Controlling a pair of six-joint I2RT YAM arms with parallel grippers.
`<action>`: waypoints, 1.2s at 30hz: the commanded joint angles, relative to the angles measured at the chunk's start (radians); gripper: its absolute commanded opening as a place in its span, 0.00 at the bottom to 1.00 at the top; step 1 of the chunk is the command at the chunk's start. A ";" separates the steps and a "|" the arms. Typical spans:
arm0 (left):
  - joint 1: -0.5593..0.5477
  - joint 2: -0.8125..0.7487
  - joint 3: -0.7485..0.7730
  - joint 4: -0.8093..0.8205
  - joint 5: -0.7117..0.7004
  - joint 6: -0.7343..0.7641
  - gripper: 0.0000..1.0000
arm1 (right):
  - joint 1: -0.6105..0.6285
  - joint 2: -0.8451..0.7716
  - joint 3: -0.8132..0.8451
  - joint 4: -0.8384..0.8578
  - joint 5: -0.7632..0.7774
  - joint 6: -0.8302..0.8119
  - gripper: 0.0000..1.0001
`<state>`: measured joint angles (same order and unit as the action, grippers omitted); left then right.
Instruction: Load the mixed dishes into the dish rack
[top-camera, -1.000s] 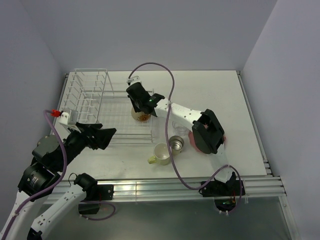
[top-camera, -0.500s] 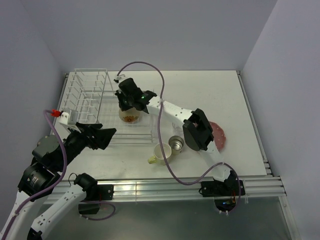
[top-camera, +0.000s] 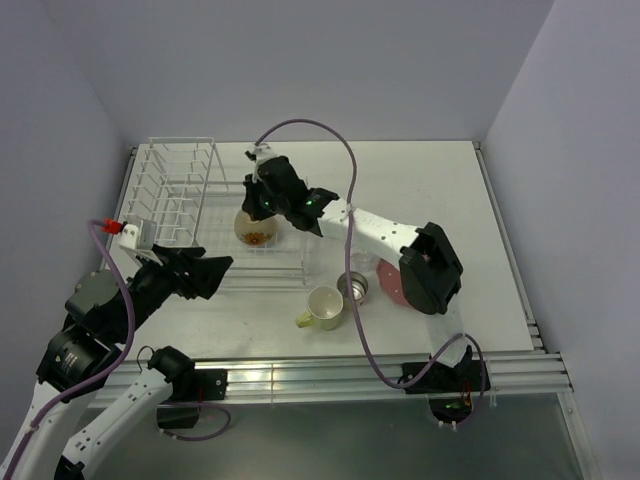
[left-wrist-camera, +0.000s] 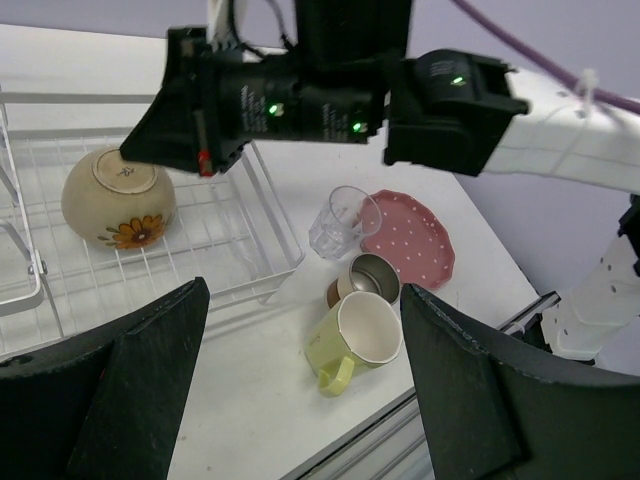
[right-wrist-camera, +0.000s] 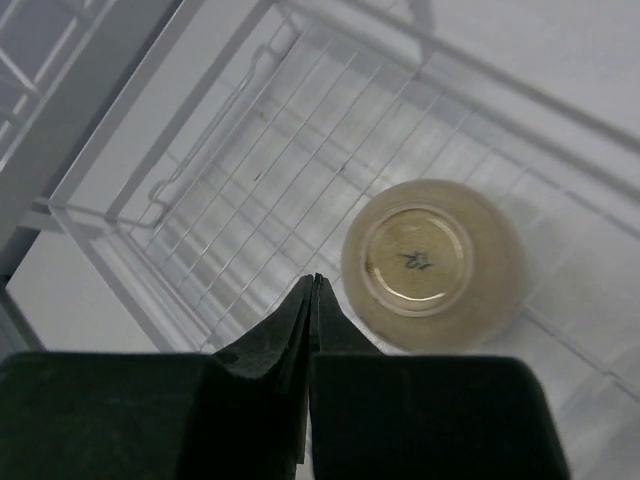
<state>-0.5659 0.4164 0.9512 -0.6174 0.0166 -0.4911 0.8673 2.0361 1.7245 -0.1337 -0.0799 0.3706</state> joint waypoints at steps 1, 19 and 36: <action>0.003 0.005 -0.014 0.034 -0.010 0.000 0.84 | -0.010 -0.099 0.035 -0.094 0.228 -0.028 0.00; 0.004 0.015 0.017 0.033 -0.010 0.006 0.83 | 0.007 0.203 0.338 -0.491 0.508 -0.061 0.00; 0.003 0.035 0.001 0.045 0.014 -0.009 0.83 | -0.007 0.041 0.124 0.029 -0.015 0.030 0.00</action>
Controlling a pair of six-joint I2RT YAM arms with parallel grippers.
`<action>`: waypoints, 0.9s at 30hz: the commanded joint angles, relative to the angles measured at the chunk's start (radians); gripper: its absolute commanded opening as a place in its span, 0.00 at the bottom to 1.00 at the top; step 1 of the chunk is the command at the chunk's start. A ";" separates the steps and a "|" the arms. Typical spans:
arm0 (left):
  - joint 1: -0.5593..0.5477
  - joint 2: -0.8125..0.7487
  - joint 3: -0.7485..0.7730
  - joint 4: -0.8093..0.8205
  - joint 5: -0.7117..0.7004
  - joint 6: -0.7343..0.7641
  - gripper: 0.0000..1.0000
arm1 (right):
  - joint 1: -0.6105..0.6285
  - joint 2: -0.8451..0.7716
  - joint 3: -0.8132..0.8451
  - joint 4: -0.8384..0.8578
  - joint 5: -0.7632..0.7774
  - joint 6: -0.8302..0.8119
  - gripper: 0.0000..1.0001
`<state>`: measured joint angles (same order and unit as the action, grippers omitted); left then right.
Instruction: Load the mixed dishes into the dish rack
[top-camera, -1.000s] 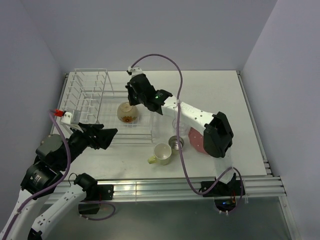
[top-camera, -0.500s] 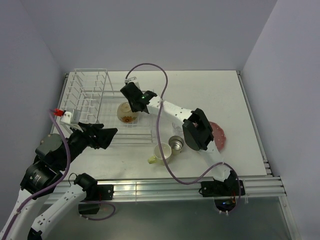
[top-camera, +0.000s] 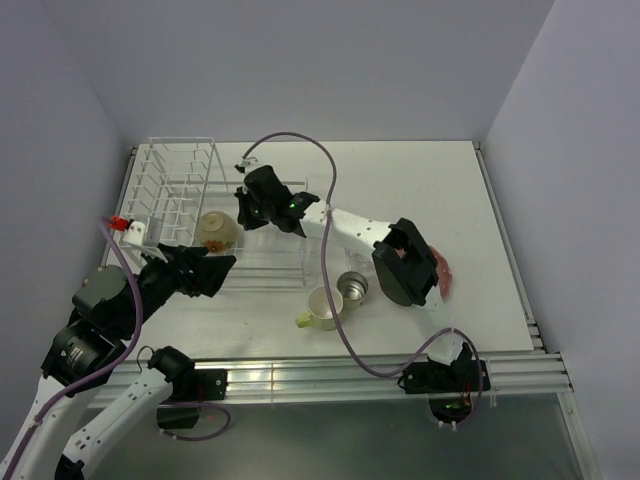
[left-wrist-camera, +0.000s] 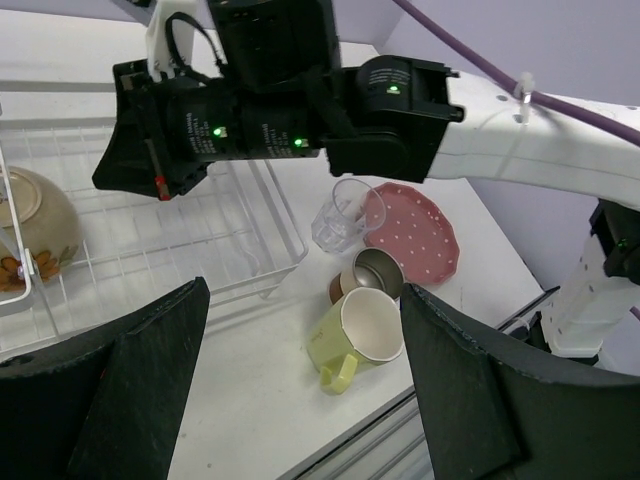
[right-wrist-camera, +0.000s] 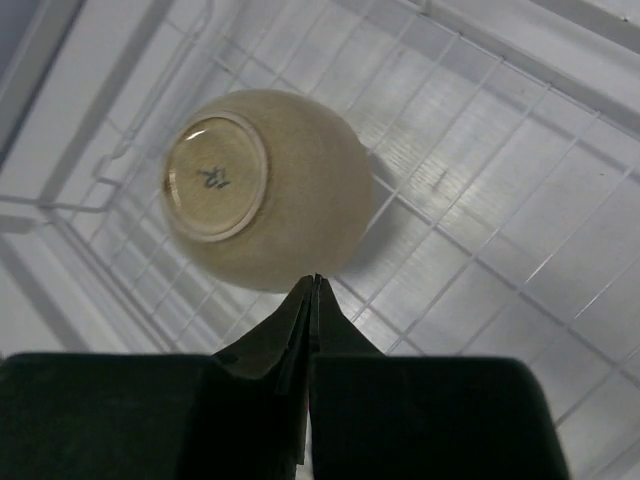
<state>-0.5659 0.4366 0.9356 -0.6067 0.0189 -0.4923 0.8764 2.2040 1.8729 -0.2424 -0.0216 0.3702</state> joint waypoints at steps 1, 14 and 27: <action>0.004 0.014 0.009 0.039 0.027 -0.009 0.83 | -0.022 -0.145 -0.068 0.140 -0.063 0.027 0.00; 0.001 0.154 -0.052 0.165 0.249 -0.098 0.68 | -0.039 -0.745 -0.406 -0.231 0.498 0.051 0.10; -0.247 0.300 -0.123 0.196 0.093 -0.160 0.67 | 0.015 -1.187 -0.935 -0.396 0.337 0.366 0.68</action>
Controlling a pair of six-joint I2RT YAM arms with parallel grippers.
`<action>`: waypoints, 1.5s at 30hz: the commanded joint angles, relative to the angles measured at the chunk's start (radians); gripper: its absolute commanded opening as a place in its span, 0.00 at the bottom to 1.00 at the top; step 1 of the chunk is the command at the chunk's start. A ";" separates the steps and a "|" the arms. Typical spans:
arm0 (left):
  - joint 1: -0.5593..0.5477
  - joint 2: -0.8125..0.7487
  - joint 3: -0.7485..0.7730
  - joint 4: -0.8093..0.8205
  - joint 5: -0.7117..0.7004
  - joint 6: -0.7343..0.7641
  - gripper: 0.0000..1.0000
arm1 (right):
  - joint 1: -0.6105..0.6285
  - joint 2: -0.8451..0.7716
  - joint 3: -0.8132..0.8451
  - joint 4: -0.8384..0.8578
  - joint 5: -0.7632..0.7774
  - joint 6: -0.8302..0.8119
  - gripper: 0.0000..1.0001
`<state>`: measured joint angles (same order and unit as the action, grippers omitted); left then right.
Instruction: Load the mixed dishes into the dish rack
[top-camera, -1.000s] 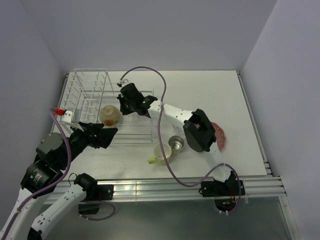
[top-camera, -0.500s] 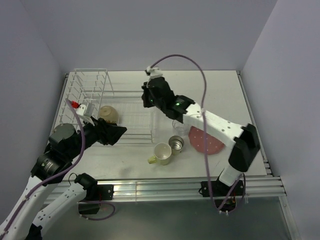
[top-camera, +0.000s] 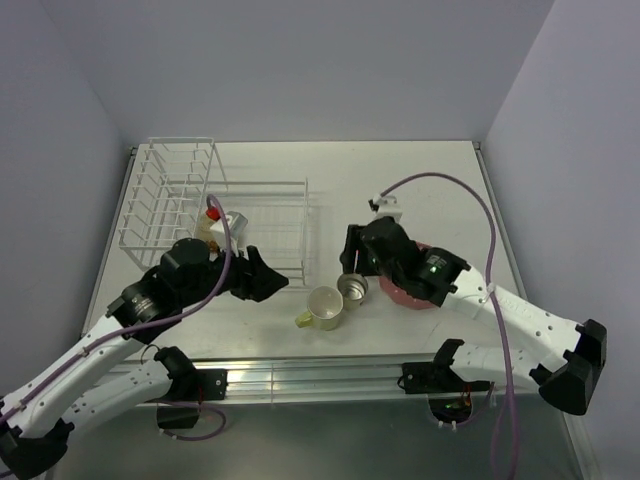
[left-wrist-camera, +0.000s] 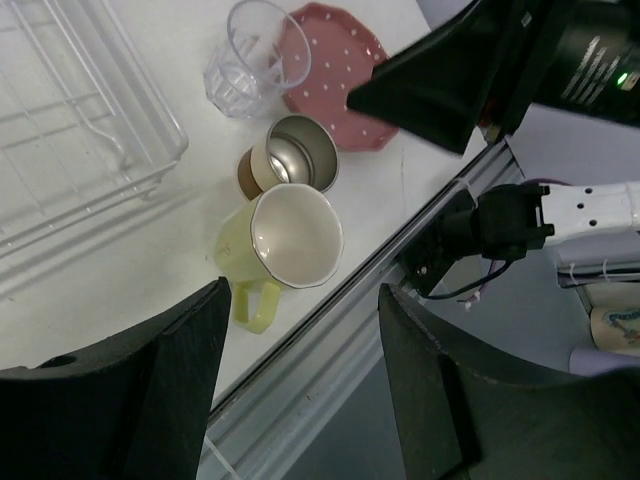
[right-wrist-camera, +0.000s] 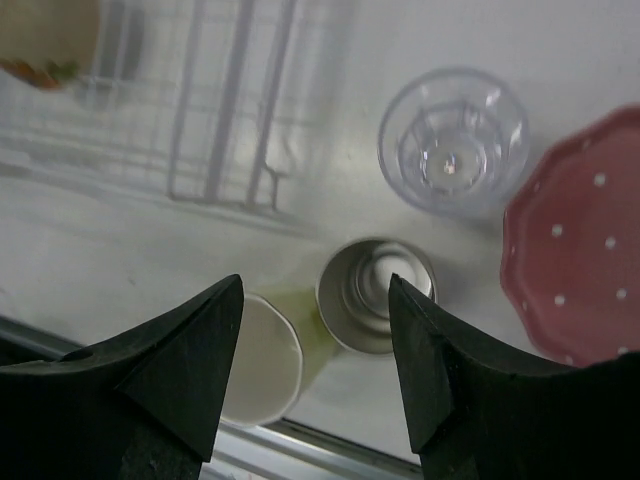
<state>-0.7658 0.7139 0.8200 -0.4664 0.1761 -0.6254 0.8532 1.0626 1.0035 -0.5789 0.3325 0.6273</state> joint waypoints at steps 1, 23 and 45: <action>-0.061 0.030 -0.010 0.057 -0.076 -0.031 0.67 | 0.049 -0.061 -0.083 -0.065 -0.010 0.118 0.68; -0.242 0.449 0.004 0.186 -0.299 -0.096 0.64 | 0.052 -0.467 -0.192 -0.205 0.031 0.199 0.67; -0.260 0.631 0.019 0.210 -0.303 -0.091 0.43 | 0.050 -0.532 -0.201 -0.214 0.031 0.198 0.66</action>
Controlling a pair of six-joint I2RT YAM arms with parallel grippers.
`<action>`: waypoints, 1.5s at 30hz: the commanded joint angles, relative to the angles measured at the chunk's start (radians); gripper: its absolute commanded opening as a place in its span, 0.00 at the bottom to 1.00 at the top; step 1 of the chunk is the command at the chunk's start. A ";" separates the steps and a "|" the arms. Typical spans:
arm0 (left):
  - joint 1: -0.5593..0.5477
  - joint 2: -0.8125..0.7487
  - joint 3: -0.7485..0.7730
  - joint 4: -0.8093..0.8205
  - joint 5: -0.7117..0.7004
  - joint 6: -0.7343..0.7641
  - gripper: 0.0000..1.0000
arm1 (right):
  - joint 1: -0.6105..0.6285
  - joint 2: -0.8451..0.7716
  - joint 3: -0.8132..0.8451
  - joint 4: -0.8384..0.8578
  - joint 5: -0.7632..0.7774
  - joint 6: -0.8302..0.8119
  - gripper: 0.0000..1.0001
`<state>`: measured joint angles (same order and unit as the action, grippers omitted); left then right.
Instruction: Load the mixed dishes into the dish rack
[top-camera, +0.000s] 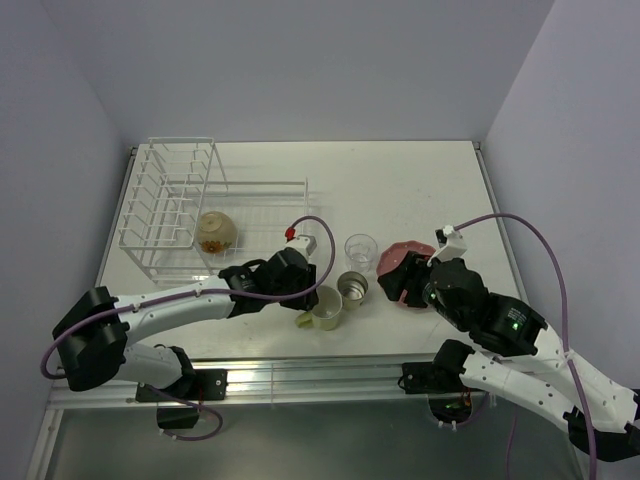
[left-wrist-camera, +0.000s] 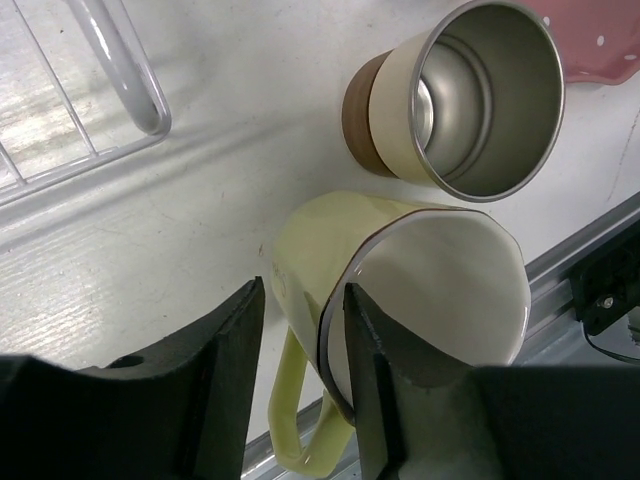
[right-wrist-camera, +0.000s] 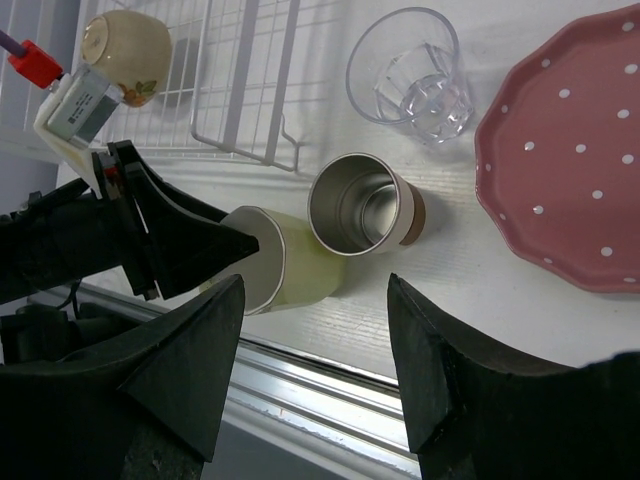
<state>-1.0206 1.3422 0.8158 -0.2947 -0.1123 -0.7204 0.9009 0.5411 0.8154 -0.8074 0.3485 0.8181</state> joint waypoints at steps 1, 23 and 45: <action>-0.007 0.008 0.020 0.043 -0.010 0.004 0.42 | 0.004 -0.010 -0.015 0.014 0.017 0.010 0.66; -0.006 -0.514 0.100 -0.084 0.086 -0.030 0.00 | 0.004 0.071 0.048 0.284 -0.339 -0.157 0.93; -0.006 -0.899 0.028 0.317 0.119 -0.189 0.00 | 0.003 0.192 0.061 1.042 -0.894 -0.046 1.00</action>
<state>-1.0245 0.4709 0.8547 -0.2157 -0.0040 -0.8482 0.9009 0.7338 0.8581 0.0727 -0.4633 0.7395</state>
